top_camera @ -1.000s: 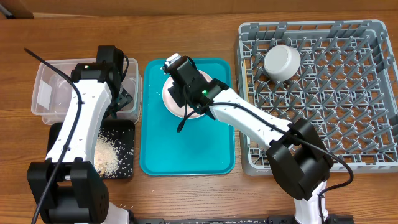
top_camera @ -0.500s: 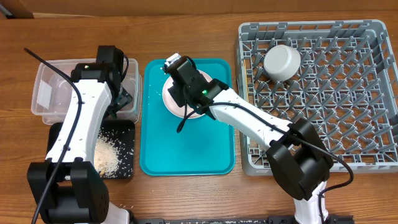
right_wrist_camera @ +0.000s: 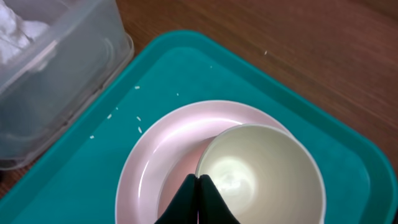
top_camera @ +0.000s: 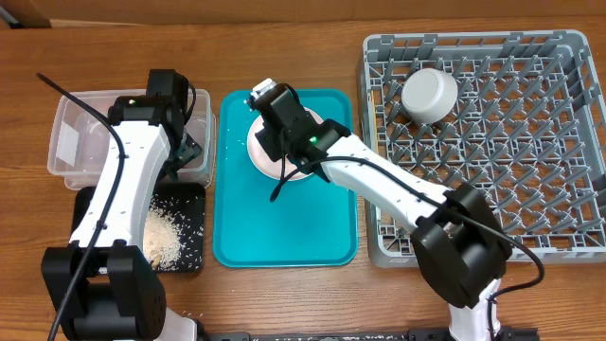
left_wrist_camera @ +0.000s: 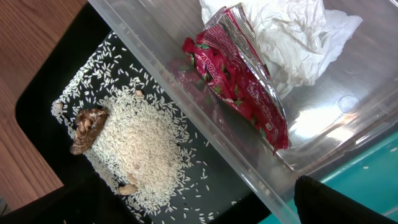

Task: Sort waste into correct bins and load items into the dishwasher
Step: 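Lower the right gripper into the white cup and grasp its rim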

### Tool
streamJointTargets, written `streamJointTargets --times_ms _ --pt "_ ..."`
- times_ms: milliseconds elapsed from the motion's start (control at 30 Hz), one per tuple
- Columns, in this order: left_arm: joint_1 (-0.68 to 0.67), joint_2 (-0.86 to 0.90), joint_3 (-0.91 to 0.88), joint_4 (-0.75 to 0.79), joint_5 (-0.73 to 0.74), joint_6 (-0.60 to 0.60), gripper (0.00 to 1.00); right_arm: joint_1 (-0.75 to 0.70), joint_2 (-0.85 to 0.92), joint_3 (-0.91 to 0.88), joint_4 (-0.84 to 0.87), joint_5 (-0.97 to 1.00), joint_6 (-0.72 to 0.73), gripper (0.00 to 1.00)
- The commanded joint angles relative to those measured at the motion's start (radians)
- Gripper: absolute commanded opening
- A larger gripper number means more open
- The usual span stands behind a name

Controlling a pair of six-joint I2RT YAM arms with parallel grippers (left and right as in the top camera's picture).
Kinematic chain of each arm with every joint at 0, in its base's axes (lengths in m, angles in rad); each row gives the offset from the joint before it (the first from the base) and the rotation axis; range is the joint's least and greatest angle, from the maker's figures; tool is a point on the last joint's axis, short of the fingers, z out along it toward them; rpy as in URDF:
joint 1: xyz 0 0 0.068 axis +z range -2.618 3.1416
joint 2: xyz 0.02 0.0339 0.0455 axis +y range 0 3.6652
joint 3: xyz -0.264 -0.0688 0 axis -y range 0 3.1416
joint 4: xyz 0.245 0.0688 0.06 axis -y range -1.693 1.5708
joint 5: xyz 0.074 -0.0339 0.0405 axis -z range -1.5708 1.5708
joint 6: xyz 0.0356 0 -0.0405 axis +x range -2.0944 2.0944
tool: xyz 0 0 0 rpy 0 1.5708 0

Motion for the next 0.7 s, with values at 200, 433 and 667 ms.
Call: streamJointTargets --times_ms 200,433,667 --pt "0.0 0.009 0.013 -0.002 -0.02 -0.006 1.0 -0.006 -0.111 0.02 -0.028 -0.031 0.001 0.04" --pt "0.0 0.009 0.013 -0.002 -0.02 -0.006 1.0 -0.007 -0.148 0.02 -0.056 -0.053 0.034 0.04" --pt "-0.004 0.009 0.013 -0.002 -0.02 -0.006 1.0 -0.024 -0.203 0.02 -0.082 -0.052 0.07 0.04"
